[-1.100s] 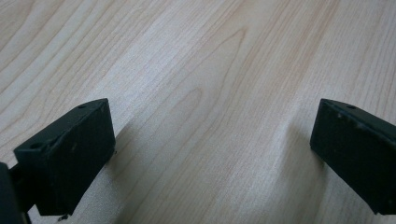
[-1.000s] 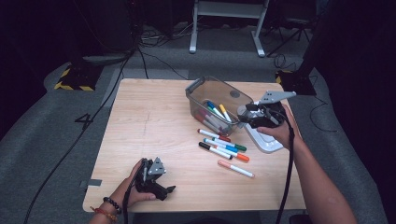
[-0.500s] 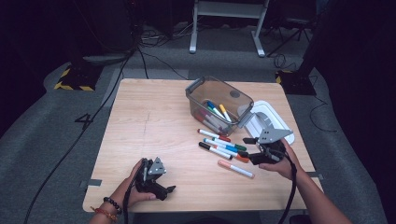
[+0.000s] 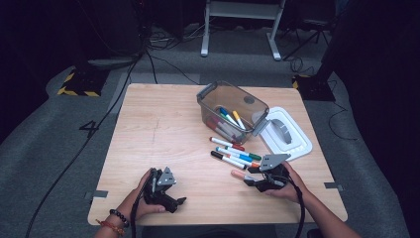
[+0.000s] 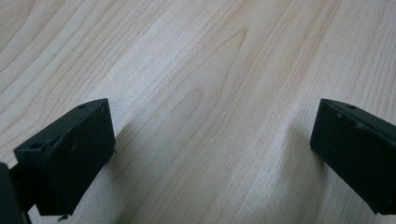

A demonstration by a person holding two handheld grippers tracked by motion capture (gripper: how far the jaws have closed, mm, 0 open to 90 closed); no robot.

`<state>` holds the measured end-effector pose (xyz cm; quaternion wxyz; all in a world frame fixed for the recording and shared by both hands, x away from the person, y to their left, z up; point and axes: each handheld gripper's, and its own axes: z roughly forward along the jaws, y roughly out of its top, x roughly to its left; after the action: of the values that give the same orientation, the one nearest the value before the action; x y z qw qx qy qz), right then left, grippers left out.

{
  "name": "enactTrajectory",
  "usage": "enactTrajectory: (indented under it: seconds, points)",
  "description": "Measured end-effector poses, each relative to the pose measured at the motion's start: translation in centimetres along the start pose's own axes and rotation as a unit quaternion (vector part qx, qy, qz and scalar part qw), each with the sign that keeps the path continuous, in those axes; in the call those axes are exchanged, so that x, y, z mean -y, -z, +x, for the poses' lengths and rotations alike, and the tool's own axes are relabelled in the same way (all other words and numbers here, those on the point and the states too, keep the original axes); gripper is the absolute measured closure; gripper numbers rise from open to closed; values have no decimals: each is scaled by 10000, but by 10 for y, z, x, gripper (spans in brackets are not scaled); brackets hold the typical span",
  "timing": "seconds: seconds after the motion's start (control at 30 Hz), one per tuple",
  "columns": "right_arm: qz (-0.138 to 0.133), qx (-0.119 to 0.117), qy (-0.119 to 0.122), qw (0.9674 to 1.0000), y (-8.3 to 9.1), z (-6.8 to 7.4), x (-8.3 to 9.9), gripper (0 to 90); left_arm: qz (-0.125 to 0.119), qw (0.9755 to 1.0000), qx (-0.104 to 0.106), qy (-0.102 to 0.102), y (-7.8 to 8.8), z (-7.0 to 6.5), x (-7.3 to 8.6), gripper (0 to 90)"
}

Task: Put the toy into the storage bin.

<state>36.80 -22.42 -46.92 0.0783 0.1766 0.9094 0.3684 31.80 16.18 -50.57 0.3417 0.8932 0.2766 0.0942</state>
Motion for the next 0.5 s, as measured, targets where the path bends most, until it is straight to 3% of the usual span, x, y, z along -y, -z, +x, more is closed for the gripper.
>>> enactTrajectory:
  seconds: [0.27, 0.5]
  points:
    - [81, -38, -160, 9998, -16, -4, 3, 541, -2, 10000, -9, -2, 0, 0, 0, 3]
    - [219, 7, -107, 9997, -27, -4, 1, 580, 0, 10000, 7, -10, 0, 0, 0, 3]
